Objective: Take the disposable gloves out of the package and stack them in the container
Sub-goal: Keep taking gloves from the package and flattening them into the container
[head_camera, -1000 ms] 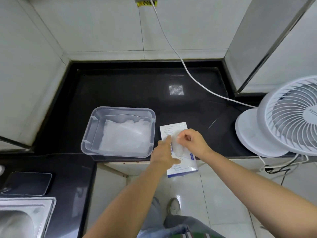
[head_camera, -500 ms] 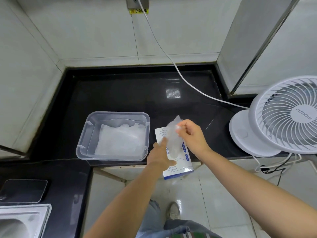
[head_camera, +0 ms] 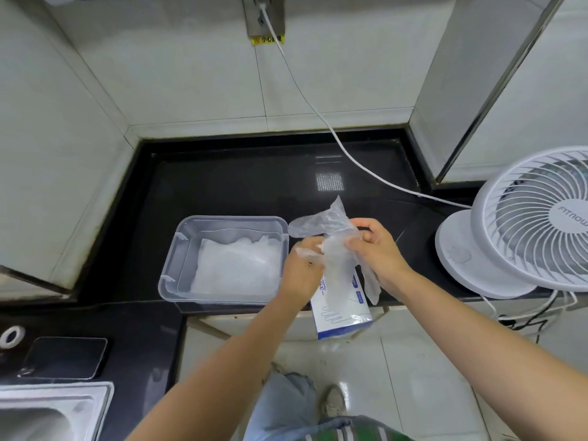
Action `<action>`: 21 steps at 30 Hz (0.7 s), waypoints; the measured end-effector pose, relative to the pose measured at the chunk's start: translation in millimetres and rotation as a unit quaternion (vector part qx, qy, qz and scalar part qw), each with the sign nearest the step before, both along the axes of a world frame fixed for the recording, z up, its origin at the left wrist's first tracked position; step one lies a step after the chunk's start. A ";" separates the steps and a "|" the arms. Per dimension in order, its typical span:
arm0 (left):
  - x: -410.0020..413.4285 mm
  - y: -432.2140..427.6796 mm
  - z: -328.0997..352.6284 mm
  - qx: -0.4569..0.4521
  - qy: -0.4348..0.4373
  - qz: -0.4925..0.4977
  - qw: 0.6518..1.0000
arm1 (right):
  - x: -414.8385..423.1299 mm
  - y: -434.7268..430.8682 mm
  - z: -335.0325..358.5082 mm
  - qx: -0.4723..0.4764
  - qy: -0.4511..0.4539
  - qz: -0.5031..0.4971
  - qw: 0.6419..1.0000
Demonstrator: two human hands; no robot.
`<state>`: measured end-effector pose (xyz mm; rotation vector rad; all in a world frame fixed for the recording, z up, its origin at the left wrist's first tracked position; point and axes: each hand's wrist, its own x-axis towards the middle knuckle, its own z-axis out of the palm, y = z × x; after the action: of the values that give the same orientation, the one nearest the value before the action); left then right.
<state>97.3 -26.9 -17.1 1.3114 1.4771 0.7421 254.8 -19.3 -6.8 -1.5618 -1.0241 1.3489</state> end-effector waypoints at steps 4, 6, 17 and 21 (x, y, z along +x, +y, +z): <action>-16.5 14.3 30.5 -0.024 -0.155 0.156 0.975 | -7.8 1.5 0.8 -0.013 0.004 0.038 0.999; -27.1 14.8 39.5 -0.022 -0.155 0.149 0.976 | -15.0 -0.8 0.2 -0.014 0.010 0.061 0.998; -76.8 19.9 42.9 -0.024 -0.102 -0.042 0.994 | -53.6 6.8 23.9 -0.139 -0.020 0.183 0.973; -102.4 27.4 42.9 -0.082 -0.163 -0.056 0.982 | -65.7 7.4 34.6 -0.168 -0.034 0.197 0.965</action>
<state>-5.1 0.6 25.8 1.0800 1.1671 0.7068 189.1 -11.9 27.7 -1.7175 -1.2452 1.8289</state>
